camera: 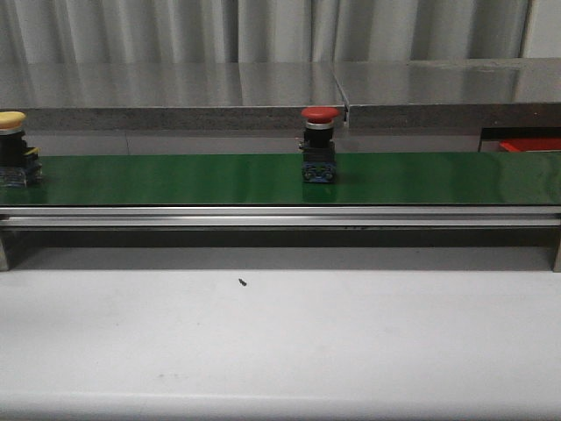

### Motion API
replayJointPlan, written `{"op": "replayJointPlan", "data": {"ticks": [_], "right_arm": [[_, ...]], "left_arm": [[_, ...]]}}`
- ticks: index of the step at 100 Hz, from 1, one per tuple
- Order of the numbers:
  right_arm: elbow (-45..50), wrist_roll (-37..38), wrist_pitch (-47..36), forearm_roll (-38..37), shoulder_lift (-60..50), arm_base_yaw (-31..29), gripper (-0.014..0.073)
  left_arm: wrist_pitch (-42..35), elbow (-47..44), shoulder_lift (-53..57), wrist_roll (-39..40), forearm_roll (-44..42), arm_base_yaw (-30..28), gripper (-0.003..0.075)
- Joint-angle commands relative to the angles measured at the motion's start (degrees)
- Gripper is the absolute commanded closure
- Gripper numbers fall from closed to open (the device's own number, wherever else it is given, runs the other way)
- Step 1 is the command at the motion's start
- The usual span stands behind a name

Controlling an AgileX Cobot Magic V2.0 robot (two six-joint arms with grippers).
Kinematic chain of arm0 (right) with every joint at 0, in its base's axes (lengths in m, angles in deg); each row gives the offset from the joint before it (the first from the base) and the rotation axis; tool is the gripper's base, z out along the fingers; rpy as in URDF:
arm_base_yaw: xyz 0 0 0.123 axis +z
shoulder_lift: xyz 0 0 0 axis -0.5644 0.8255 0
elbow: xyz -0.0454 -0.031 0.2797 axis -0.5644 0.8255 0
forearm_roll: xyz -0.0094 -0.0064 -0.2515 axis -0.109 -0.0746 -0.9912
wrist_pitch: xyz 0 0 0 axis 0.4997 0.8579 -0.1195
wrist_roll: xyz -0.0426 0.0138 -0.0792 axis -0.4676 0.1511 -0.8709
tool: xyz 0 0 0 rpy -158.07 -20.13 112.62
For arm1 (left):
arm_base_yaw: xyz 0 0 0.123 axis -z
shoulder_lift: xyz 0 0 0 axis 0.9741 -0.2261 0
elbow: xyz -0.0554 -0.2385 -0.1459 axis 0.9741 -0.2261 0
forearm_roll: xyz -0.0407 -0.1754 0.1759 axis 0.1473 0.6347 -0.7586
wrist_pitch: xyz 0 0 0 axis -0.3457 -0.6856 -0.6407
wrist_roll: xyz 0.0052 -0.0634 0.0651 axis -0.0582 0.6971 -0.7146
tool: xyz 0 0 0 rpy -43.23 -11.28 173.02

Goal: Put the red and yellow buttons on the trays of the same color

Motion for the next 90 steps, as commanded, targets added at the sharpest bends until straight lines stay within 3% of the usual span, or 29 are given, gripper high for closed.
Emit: {"op": "replayJointPlan", "data": {"ticks": [1, 17, 29, 47, 64, 83, 90], "right_arm": [[-1.4, -0.51, -2.99, 0.89, -0.36, 0.09, 0.0661], [-1.4, -0.51, -2.99, 0.89, -0.36, 0.09, 0.0661], [-1.4, -0.51, -2.99, 0.89, -0.36, 0.09, 0.0661], [-1.4, -0.51, -2.99, 0.89, -0.36, 0.09, 0.0661], [-1.4, -0.51, -2.99, 0.94, -0.36, 0.09, 0.0661], [-1.4, -0.51, -2.99, 0.94, -0.36, 0.09, 0.0661], [-1.4, -0.51, -2.99, 0.94, -0.36, 0.09, 0.0659]], "left_arm": [[-1.66, -2.17, 8.66, -1.23, 3.51, 0.15, 0.0113], [-1.11, -10.28, 18.94, -1.6, 3.98, 0.15, 0.0118], [0.76, -16.51, 23.33, -1.6, 5.05, 2.26, 0.017], [-1.95, -26.05, 29.55, -1.6, 4.48, 6.55, 0.032], [-4.74, -32.99, 37.92, -1.6, 3.65, 6.97, 0.0443], [-6.89, -37.84, 43.58, -1.6, 3.65, 6.97, 0.0715], [-8.76, -38.68, 44.34, -1.6, 3.65, 6.97, 0.0739]]}}
